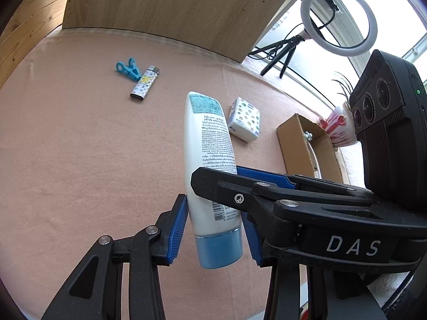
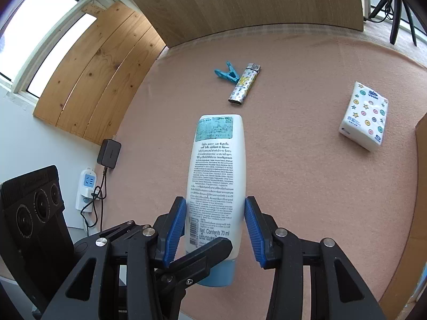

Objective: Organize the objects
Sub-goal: 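Carry the lotion tube into the box and lower it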

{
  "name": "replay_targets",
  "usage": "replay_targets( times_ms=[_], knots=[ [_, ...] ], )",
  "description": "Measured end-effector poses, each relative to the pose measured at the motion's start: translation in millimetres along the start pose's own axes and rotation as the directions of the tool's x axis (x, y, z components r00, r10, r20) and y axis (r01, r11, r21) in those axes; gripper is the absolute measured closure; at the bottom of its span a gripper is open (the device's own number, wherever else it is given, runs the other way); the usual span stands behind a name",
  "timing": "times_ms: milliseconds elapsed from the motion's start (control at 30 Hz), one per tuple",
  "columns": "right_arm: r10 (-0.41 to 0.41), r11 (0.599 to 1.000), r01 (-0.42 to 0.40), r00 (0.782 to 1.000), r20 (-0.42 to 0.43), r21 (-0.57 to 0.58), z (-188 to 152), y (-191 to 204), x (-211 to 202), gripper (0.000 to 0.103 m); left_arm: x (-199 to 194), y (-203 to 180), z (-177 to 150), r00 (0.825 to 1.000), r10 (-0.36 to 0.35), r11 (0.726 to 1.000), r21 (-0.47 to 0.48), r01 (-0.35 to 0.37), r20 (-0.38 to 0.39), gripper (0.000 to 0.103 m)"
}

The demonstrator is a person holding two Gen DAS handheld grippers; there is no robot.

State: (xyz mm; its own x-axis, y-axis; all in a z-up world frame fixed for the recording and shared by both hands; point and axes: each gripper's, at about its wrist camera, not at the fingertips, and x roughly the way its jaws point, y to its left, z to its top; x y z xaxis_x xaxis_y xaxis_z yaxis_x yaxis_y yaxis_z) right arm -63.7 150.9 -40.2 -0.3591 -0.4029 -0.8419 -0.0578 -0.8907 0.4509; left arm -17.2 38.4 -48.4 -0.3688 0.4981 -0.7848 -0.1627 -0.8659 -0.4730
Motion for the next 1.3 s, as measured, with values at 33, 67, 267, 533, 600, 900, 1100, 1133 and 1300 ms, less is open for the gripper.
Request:
replay_targets(
  times_ms=[33,67,267,533,600,900,1100,1133,1300],
  knots=[
    [-0.005,1.000,0.005,1.000,0.009,0.010,-0.3,-7.1,-7.4,0.061,2.1,-10.0,1.1,1.000,-0.008,1.000,0.011,0.008,-0.002,0.059],
    [-0.011,1.000,0.010,1.000,0.019,0.020,-0.7,-14.6,-14.8,0.061,5.4,-19.5,1.5,1.000,-0.015,1.000,0.023,0.015,-0.004,0.059],
    [-0.041,0.996,0.036,0.997,0.066,0.080,-6.3,-60.1,-54.1,0.061,26.3,-74.3,1.8,0.998,-0.053,0.995,0.084,0.056,-0.031,0.059],
    [-0.081,0.988,0.064,0.990,0.116,0.143,-19.9,-110.4,-97.4,0.061,48.8,-138.0,-2.7,0.994,-0.091,0.982,0.158,0.100,-0.067,0.060],
    [-0.096,0.984,0.075,0.987,0.130,0.160,-24.4,-120.3,-107.4,0.061,53.9,-153.6,-4.3,0.992,-0.100,0.978,0.176,0.112,-0.076,0.060],
    [-0.133,0.965,0.087,0.975,0.177,0.248,-48.5,-168.6,-145.2,0.061,79.6,-214.7,-17.6,0.985,-0.121,0.954,0.258,0.151,-0.126,0.060],
    [-0.147,0.951,0.087,0.972,0.186,0.297,-63.1,-195.9,-160.8,0.061,99.6,-241.8,-23.7,0.981,-0.115,0.942,0.296,0.157,-0.156,0.060],
    [-0.147,0.949,0.085,0.971,0.188,0.304,-65.2,-199.4,-162.5,0.061,101.7,-244.4,-25.5,0.981,-0.114,0.941,0.301,0.158,-0.159,0.060],
    [-0.155,0.945,0.087,0.968,0.196,0.316,-70.5,-209.2,-169.5,0.061,110.0,-253.1,-29.9,0.981,-0.108,0.935,0.319,0.156,-0.163,0.060]
  ],
)
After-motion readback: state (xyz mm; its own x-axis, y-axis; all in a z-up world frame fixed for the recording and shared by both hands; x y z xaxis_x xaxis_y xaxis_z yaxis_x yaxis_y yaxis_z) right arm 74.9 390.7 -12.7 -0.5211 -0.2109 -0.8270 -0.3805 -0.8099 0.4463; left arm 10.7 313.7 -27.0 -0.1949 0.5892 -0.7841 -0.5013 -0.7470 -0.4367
